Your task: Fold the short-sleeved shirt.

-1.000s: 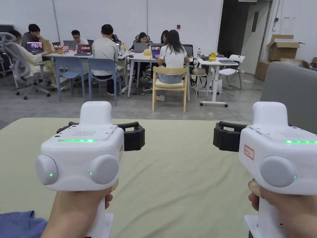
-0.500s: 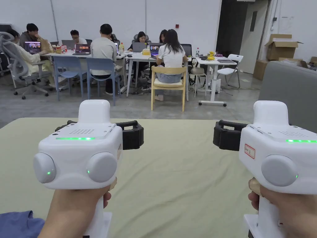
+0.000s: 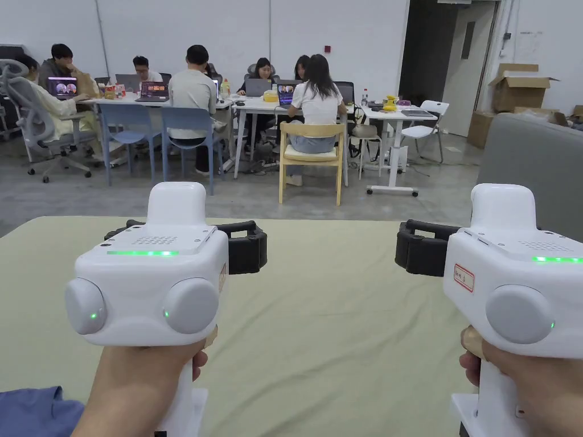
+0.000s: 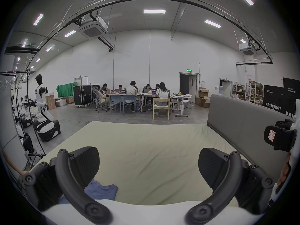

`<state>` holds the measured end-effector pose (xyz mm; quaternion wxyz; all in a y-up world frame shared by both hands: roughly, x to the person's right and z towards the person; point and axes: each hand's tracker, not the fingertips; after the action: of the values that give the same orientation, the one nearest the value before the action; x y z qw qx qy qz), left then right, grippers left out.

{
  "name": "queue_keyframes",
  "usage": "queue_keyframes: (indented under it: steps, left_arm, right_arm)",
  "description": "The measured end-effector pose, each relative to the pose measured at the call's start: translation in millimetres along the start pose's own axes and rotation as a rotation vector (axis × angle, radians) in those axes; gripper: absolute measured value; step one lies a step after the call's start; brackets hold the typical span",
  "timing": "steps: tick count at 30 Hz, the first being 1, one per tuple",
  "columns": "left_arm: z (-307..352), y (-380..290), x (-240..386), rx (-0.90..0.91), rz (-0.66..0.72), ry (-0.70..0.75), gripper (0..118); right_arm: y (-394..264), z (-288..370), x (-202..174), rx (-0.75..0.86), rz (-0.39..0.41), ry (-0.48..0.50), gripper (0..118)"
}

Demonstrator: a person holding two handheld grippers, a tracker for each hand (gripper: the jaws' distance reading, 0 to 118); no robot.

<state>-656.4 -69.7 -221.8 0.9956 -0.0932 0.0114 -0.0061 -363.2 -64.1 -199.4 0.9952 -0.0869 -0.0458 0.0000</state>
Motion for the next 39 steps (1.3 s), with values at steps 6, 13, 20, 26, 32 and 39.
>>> queue_keyframes:
  steps: [6,13,20,26,32,39]
  left_arm:
    - [0.3,-0.5,-0.7,-0.004,0.002,-0.006,118]
    - [3.6,-0.3,2.0,0.014,-0.003,-0.015,118]
    - [3.5,-1.5,1.9,0.029,-0.004,-0.012,118]
    - [3.3,-2.2,4.3,0.024,-0.006,-0.013,118]
    - [10.8,-2.4,6.7,0.040,-0.040,-0.014,110]
    - [9.9,-12.0,3.2,-0.029,0.032,-0.105,0]
  right_arm:
    - [0.8,1.0,1.7,-0.001,-0.007,-0.003,118]
    - [-0.1,3.1,1.6,0.005,-0.007,-0.007,118]
    - [-0.3,6.1,3.0,0.015,0.001,-0.016,118]
    - [2.1,7.6,3.5,0.011,0.004,0.008,118]
    - [-3.9,5.2,6.7,-0.027,0.002,0.018,94]
    - [-30.2,6.1,20.1,-0.082,-0.015,-0.036,2]
